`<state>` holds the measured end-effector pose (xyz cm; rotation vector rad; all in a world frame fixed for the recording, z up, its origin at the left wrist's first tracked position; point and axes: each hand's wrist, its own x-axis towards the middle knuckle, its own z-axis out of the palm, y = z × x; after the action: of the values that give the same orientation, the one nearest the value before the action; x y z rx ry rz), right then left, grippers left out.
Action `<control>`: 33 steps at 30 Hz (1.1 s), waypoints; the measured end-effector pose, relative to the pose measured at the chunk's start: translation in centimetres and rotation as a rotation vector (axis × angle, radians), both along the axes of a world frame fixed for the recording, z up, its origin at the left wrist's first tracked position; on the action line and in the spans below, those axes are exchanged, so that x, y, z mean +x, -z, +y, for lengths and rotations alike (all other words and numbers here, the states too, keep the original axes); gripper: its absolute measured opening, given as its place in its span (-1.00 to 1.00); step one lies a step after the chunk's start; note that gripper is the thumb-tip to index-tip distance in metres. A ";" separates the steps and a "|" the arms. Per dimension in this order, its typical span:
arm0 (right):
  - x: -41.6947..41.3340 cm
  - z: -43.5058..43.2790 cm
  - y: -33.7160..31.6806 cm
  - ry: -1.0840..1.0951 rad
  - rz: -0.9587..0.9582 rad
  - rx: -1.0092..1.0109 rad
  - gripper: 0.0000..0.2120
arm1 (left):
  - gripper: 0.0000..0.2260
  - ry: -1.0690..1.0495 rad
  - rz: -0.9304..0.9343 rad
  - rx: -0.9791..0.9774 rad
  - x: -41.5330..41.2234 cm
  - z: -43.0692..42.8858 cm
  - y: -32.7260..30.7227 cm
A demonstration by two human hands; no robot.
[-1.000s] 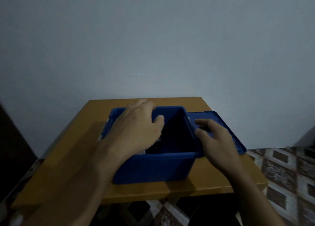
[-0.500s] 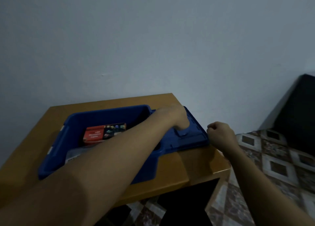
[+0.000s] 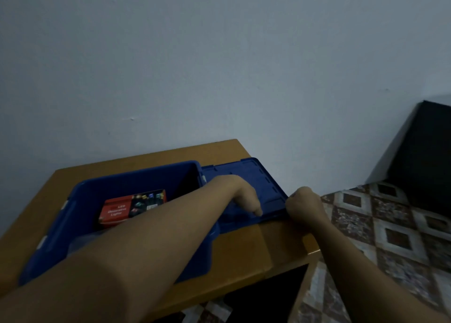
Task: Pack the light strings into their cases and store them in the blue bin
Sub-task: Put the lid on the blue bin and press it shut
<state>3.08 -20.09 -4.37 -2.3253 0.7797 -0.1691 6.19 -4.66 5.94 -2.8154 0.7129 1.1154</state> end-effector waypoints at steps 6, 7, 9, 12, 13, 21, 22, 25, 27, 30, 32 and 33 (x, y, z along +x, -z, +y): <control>-0.2 0.5 -2.8 0.096 -0.223 0.426 -0.80 | -0.50 -0.503 0.084 -0.471 1.3 0.3 -0.2; -0.6 0.8 -3.8 0.106 -0.274 0.573 -0.82 | -0.55 -0.601 0.116 -0.575 1.8 0.6 -0.2; -1.2 1.3 -5.7 0.066 -0.367 0.752 -0.87 | -0.63 -0.744 0.197 -0.755 2.6 1.0 -0.3; -1.7 2.6 -8.7 -0.080 -0.470 0.698 -0.89 | -0.50 -0.845 0.257 -0.963 3.0 1.6 -1.0; -1.8 3.3 -9.7 -0.130 -0.492 0.623 -0.88 | -0.47 -0.873 0.271 -1.024 3.1 1.8 -1.3; -2.6 8.7 -15.0 -0.515 -0.571 -0.114 -0.80 | -0.62 -1.011 0.340 -1.481 3.0 8.1 -6.1; -2.7 9.4 -15.2 -0.536 -0.590 -0.175 -0.79 | -0.67 -1.025 0.324 -1.546 2.8 9.2 -6.8; -2.9 11.6 -15.2 -0.580 -0.663 -0.274 -0.79 | -0.60 -1.065 0.328 -1.804 2.5 12.8 -8.4; -2.8 12.7 -14.9 -0.617 -0.721 -0.340 -0.79 | -0.45 -1.101 0.355 -1.970 2.4 15.6 -9.0; -2.8 14.4 -14.6 -0.669 -0.768 -0.421 -0.77 | -0.39 -1.191 0.279 -2.169 1.8 21.0 -9.2; -2.8 15.2 -14.3 -0.695 -0.770 -0.455 -0.73 | -0.53 -1.214 0.231 -2.202 0.7 24.2 -9.2; -2.8 15.4 -14.1 -0.710 -0.767 -0.463 -0.71 | -0.62 -1.222 0.206 -2.148 0.2 25.5 -9.1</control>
<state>0.31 -4.64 9.71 -2.4931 -0.5090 -0.9171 6.35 20.88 15.00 -5.4337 -0.7366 0.0988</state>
